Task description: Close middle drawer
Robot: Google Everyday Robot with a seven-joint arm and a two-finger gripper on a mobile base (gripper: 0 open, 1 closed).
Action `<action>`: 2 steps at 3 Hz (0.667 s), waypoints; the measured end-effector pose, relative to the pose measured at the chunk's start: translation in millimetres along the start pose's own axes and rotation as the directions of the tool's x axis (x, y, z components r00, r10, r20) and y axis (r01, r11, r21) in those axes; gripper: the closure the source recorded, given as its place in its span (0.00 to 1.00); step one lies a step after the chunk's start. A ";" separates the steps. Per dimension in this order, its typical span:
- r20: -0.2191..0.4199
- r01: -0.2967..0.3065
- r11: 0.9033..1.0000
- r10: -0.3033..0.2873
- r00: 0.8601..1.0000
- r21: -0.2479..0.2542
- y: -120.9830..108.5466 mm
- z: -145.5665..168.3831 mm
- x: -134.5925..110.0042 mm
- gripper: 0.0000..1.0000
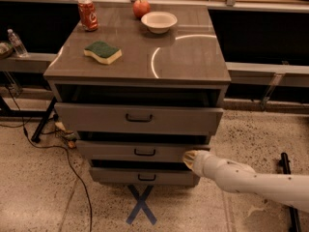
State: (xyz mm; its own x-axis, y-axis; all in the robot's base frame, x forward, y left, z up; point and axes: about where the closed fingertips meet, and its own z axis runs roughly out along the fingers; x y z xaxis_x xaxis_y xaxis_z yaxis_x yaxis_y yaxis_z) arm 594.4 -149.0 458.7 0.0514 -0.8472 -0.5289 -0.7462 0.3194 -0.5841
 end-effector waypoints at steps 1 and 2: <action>-0.099 0.021 1.000 -0.020 0.995 0.010 -2.6 -71.3 47.2 1.00; -0.149 0.045 0.999 -0.044 0.988 0.004 -5.3 -115.6 64.8 1.00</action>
Offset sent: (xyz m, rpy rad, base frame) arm -0.0918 -0.1428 0.0604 -0.1824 0.0290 -0.0748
